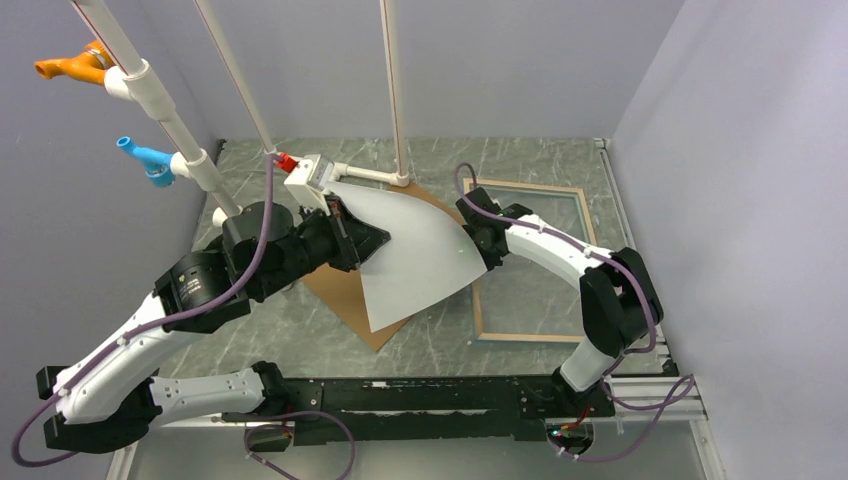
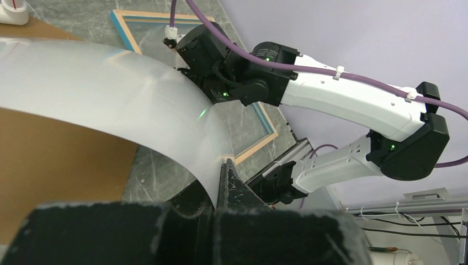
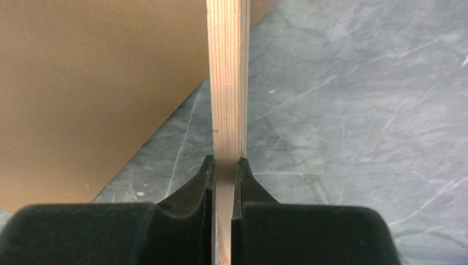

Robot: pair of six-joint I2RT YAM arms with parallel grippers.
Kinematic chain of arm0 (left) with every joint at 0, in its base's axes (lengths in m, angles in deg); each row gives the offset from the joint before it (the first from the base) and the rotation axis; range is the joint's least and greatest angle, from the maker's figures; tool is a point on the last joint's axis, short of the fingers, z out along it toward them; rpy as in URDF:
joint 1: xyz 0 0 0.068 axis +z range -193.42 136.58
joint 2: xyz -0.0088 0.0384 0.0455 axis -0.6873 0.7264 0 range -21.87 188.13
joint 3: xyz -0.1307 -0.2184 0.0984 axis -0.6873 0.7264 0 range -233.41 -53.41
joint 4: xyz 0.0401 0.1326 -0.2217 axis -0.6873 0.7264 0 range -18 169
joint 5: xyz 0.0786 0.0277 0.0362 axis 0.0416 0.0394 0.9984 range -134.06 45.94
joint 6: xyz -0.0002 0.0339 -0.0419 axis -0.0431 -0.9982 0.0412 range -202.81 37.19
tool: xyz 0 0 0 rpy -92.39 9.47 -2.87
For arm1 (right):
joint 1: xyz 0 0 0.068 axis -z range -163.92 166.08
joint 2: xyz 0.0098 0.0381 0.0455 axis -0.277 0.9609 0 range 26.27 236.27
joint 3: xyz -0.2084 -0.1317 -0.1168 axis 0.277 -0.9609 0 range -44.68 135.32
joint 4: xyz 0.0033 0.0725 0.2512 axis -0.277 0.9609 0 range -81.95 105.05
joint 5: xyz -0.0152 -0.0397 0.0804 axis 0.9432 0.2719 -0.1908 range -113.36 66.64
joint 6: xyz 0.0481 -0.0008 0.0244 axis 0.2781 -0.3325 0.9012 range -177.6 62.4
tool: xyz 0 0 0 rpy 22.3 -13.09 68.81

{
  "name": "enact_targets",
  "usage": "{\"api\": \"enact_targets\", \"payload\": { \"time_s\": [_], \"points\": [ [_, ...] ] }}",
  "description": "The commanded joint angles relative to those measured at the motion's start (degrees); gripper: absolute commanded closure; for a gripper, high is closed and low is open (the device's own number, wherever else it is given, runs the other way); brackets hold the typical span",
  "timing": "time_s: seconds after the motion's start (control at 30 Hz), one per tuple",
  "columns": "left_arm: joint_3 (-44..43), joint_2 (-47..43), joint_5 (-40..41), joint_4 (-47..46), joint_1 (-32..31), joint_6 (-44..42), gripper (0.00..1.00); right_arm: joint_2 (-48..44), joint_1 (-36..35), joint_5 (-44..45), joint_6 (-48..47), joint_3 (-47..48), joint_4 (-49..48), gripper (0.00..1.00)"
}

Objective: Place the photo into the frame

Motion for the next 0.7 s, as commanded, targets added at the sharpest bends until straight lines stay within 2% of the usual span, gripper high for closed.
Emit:
{"api": "enact_targets", "payload": {
  "time_s": [0.0, 0.37, 0.4, 0.53, 0.67],
  "points": [
    [-0.6, -1.3, -0.5, -0.8, 0.2, -0.6, 1.00, 0.3, -1.9, 0.3, 3.0, 1.5, 0.3, 1.00],
    [0.1, -2.8, 0.1, -0.4, 0.2, -0.7, 1.00, 3.4, -5.9, -6.0, 7.4, -1.4, -5.2, 0.98],
    [-0.1, -2.7, 0.2, 0.0, 0.2, -0.6, 1.00, 3.7, -6.2, -6.4, 7.4, -1.3, -5.8, 0.92],
    [0.0, -2.6, -0.2, 0.2, 0.2, -0.7, 1.00, 4.0, -7.0, -8.9, 7.7, -1.0, -7.2, 0.57],
    [0.1, -2.4, -0.3, 0.5, 0.2, -0.6, 1.00, 3.5, -7.1, -9.8, 7.6, -0.7, -7.2, 0.39]
  ]
}}
